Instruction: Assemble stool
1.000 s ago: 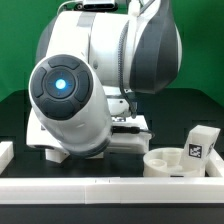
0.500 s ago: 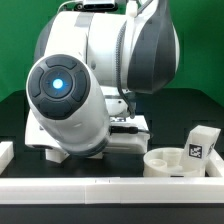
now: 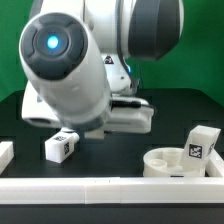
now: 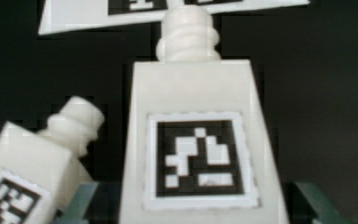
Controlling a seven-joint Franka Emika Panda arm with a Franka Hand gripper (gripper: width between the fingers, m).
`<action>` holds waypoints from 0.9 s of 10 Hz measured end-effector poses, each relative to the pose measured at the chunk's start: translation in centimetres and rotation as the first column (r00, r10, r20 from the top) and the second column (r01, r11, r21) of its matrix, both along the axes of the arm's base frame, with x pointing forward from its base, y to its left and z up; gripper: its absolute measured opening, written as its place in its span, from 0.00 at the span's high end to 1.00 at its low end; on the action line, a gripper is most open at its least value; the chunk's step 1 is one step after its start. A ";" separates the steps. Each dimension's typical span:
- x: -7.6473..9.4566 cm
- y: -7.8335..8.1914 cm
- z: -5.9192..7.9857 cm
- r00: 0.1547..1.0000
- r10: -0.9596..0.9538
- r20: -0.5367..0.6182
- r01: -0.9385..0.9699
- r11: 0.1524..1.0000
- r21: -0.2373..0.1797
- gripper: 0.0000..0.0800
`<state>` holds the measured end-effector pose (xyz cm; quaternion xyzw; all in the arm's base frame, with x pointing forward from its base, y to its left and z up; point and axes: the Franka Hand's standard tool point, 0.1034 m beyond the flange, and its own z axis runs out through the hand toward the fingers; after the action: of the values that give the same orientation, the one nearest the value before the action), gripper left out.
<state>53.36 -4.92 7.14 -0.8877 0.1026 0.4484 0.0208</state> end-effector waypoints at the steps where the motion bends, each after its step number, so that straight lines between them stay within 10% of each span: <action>1: 0.1 0.2 1.0 1.000 0.002 -0.002 -0.002 1.000 0.000 0.58; 6: 1.1 -0.1 0.4 0.999 0.003 0.052 -0.003 1.000 -0.009 0.58; 9: 4.4 1.8 3.1 0.974 0.016 0.228 -0.008 0.999 -0.036 0.58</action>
Offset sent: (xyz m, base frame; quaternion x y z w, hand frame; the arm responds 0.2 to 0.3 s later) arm 0.0000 0.0000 0.0000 0.0000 0.0650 0.0000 0.9979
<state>57.80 -3.13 10.23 -0.9341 0.1020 0.3418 0.0143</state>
